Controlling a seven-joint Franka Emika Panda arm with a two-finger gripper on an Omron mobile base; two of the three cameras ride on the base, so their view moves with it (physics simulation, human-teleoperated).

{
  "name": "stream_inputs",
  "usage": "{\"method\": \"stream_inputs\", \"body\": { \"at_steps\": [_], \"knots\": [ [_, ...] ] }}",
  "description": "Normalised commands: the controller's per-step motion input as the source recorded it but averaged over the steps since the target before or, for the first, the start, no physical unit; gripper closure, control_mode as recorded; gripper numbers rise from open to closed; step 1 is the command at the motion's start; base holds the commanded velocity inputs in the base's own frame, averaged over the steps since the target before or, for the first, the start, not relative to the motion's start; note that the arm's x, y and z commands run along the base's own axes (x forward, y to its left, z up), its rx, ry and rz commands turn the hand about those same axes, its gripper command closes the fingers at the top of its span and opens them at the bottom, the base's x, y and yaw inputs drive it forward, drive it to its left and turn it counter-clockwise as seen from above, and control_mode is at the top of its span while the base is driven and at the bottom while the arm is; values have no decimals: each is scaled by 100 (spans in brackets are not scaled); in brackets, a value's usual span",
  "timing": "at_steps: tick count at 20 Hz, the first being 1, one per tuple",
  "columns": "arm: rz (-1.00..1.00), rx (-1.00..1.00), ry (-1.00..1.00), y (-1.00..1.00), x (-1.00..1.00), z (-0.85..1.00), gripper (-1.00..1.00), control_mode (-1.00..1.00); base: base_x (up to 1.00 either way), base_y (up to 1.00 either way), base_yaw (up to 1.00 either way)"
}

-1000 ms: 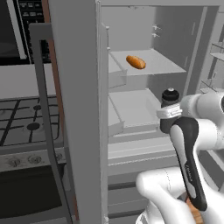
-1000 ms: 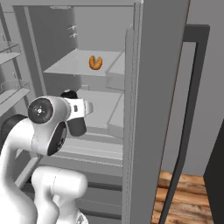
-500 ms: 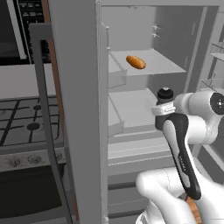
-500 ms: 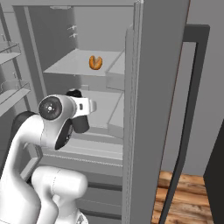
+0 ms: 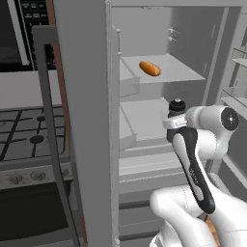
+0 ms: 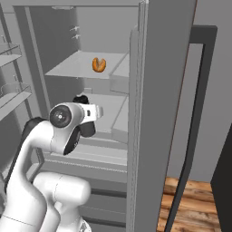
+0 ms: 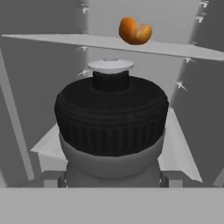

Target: Move the water bottle and hotdog bun from the top shelf to the second highest shelf to make space. Then, place the pitcher from the counter on the cleared top shelf.

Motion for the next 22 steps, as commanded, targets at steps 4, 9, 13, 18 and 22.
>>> {"method": "stream_inputs", "body": {
  "at_steps": [4,9,13,18,22],
  "knots": [
    [0,0,-2,0,40,-18,100,-100,0,0,0],
    [0,0,0,0,50,-1,100,-100,0,0,0],
    [0,1,0,0,51,0,100,-100,0,0,0],
    [0,1,0,0,49,0,100,-100,0,0,0],
    [0,1,0,0,44,-5,100,-100,0,0,0]
  ]
}}
